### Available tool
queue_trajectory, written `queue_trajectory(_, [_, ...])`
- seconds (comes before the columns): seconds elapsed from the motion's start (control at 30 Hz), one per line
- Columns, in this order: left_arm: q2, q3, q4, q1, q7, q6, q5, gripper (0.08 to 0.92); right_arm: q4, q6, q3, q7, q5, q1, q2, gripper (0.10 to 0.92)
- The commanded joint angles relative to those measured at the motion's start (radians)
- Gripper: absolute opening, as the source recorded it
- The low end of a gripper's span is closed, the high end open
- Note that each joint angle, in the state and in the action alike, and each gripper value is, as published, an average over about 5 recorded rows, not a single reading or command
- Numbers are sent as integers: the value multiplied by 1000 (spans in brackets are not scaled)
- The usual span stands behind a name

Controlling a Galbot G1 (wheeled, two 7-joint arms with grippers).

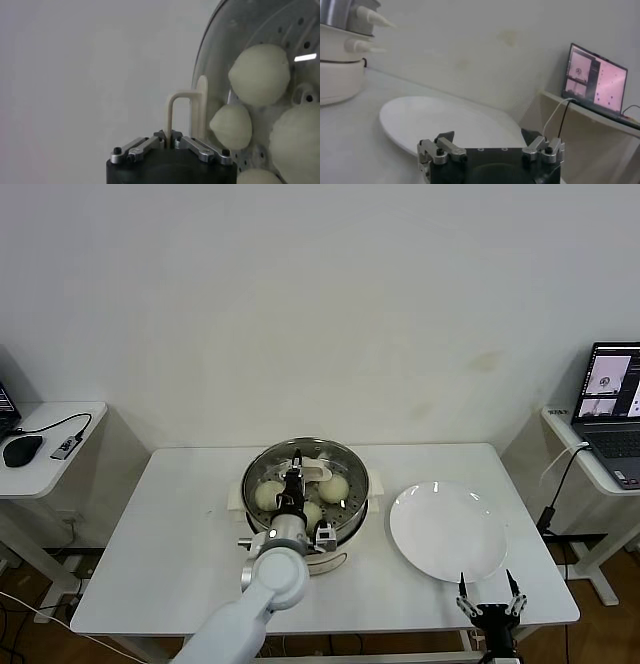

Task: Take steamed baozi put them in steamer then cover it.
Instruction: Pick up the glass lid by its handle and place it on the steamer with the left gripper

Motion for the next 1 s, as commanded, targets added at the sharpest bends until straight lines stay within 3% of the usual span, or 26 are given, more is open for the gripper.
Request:
queue_trajectory(0.03, [-3, 1, -1, 4, 4, 0, -10, 143, -1, 0, -3, -2, -1, 1, 0, 823])
queue_trajectory(0.27, [9, -4, -44, 23, -5, 3, -23, 179, 0, 0, -5, -11, -10, -3, 1, 823])
queue_trajectory(0.7, [106, -71, -261, 198, -30, -17, -64, 546, 6, 3, -5, -16, -30, -16, 6, 823])
queue_trajectory(0.87, [150, -121, -404, 302, -63, -36, -142, 693, 17, 4, -10, -16, -32, -23, 5, 823])
queue_trajectory(1.0, [179, -235, -561, 443, -145, -46, -326, 790, 29, 12, -15, -18, -25, -30, -5, 823])
